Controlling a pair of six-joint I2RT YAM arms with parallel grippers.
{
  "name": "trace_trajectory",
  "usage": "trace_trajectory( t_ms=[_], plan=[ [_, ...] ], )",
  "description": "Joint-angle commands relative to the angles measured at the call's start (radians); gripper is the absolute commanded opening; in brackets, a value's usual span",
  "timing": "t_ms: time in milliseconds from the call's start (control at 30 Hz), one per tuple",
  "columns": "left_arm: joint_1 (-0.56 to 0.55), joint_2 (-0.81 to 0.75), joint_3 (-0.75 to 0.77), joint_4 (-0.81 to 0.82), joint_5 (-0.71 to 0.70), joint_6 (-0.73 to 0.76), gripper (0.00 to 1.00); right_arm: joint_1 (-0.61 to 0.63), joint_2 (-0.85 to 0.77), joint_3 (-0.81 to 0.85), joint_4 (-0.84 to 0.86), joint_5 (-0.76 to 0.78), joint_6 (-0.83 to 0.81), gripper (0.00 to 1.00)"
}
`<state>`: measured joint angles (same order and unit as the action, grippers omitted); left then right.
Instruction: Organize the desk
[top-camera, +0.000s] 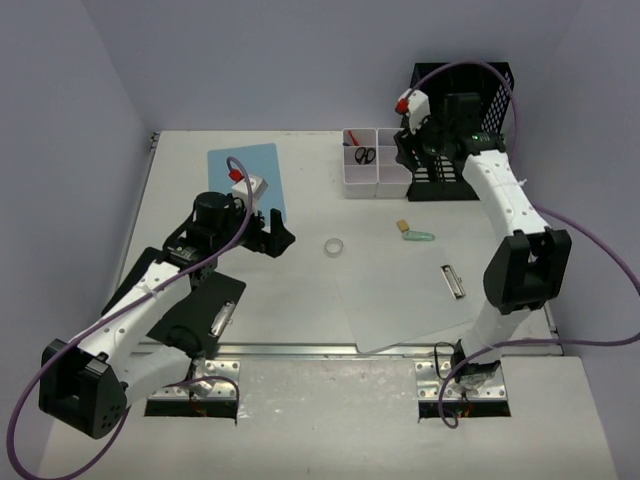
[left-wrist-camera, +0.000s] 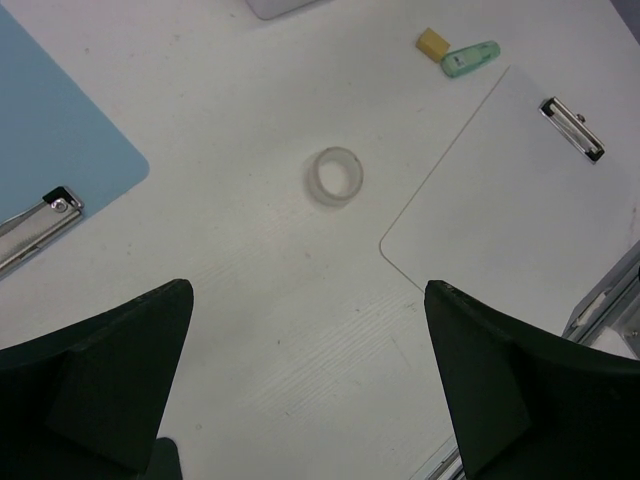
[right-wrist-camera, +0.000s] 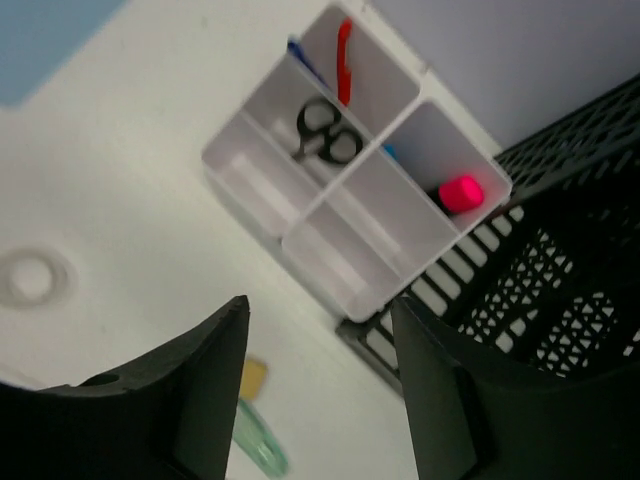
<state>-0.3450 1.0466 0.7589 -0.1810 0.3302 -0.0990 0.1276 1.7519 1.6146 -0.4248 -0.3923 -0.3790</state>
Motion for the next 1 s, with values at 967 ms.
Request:
trace_trajectory(
  t_ms=[967],
  plan=[
    [0.014, 0.015, 0.017, 0.034, 0.05, 0.005, 0.99, -0.019, 0.426, 0.071, -0.578, 0.194, -0.592, 0.54]
  ],
)
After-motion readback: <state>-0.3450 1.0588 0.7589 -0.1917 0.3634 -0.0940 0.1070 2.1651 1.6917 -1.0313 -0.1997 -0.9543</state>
